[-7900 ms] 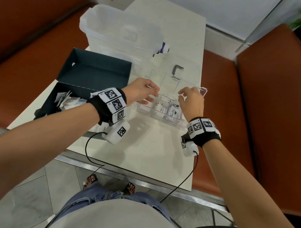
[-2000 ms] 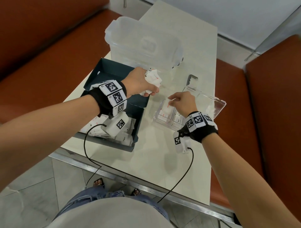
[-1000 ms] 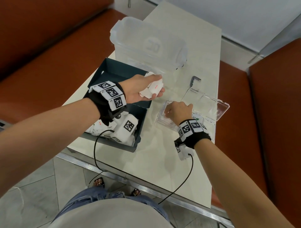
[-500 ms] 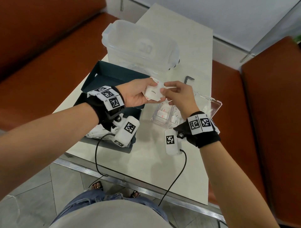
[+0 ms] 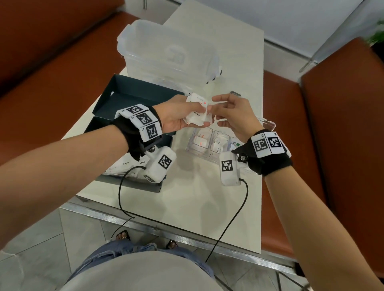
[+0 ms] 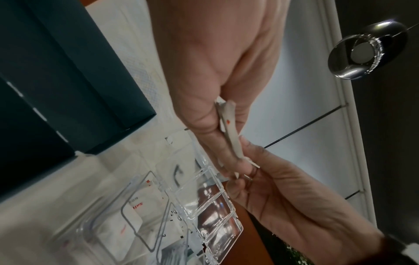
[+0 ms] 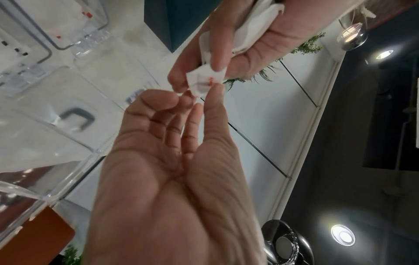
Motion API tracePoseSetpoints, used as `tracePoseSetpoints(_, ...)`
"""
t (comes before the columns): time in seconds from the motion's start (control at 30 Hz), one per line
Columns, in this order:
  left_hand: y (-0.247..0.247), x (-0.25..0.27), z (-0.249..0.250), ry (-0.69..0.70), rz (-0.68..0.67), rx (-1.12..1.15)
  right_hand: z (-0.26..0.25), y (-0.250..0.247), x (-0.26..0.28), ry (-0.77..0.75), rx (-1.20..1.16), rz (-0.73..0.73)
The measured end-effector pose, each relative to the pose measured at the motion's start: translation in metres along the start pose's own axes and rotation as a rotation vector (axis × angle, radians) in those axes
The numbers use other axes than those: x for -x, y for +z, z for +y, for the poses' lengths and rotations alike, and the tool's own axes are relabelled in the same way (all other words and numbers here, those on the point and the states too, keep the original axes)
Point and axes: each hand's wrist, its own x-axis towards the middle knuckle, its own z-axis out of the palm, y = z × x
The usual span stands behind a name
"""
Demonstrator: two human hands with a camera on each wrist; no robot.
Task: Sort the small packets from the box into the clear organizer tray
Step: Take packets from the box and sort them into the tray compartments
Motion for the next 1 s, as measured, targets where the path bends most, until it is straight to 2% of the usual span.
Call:
tracePoseSetpoints(0.2, 0.000, -0.006, -0.007, 0.017, 0.050, 0.007, 0.008, -0.006, -0.005, 0.061, -0.045, -0.050)
tracePoseSetpoints(0.33, -0.012, -0.009, -0.009, 0.028, 0.116, 0.006, 0.015, -0.009, -0.012, 0.023, 0.002, 0.039)
tracePoseSetpoints(0.43, -0.026, -0.009, -0.008, 0.031, 0.182, -0.008, 0.029, -0.007, -0.018, -0.055, 0.259, 0.104)
tracePoseSetpoints(0.6, -0.038, -0.007, -0.008, 0.045, 0.210, -0.013, 0.056, 0.011, -0.023, -0.174, 0.736, 0.059)
tracePoseSetpoints(0.83, -0.044, -0.006, -0.008, 0.058, 0.184, 0.062, 0.072, 0.030, -0.020, -0.265, 1.117, 0.087)
tracePoseSetpoints(1.0, -0.046, -0.007, -0.009, 0.047, 0.178, 0.056, 0.077, 0.034, -0.021, -0.224, 1.243, 0.066)
